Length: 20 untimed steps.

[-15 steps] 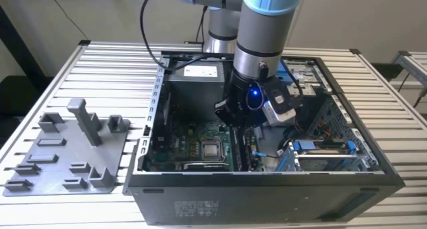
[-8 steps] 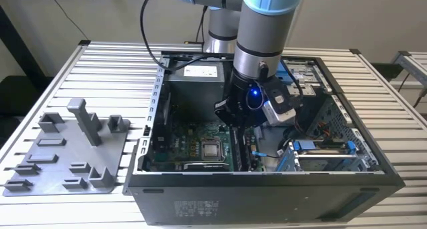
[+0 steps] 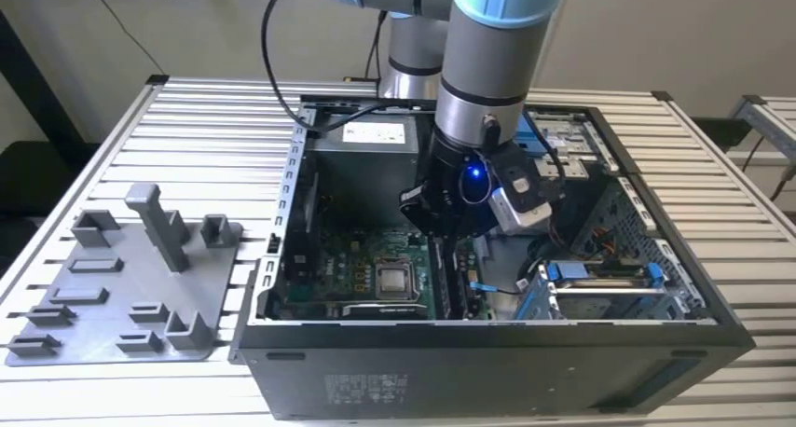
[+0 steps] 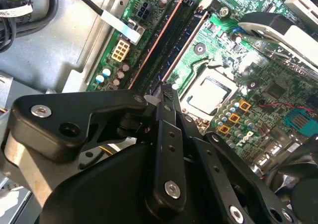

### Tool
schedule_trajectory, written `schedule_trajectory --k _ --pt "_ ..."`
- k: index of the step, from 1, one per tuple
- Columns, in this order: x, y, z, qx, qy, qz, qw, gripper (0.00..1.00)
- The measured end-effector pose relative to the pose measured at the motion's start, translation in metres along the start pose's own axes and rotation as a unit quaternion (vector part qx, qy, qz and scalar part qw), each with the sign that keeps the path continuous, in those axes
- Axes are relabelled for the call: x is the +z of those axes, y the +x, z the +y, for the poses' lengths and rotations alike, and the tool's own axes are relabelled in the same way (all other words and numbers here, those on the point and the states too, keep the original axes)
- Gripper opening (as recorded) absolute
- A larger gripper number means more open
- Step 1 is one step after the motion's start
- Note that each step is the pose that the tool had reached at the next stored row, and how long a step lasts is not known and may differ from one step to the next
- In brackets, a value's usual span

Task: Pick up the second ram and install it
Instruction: 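Press down the second ram until it locks into place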

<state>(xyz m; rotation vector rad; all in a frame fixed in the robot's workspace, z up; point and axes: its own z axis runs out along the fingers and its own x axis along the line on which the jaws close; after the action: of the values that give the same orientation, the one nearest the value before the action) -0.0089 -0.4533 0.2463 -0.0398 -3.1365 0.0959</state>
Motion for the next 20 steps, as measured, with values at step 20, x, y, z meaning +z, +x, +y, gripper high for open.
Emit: schedule_trajectory --k 20 --pt "0.0016 0.0014 0.0001 -0.088 -0.0033 -0.0058 0.9961 0.11"
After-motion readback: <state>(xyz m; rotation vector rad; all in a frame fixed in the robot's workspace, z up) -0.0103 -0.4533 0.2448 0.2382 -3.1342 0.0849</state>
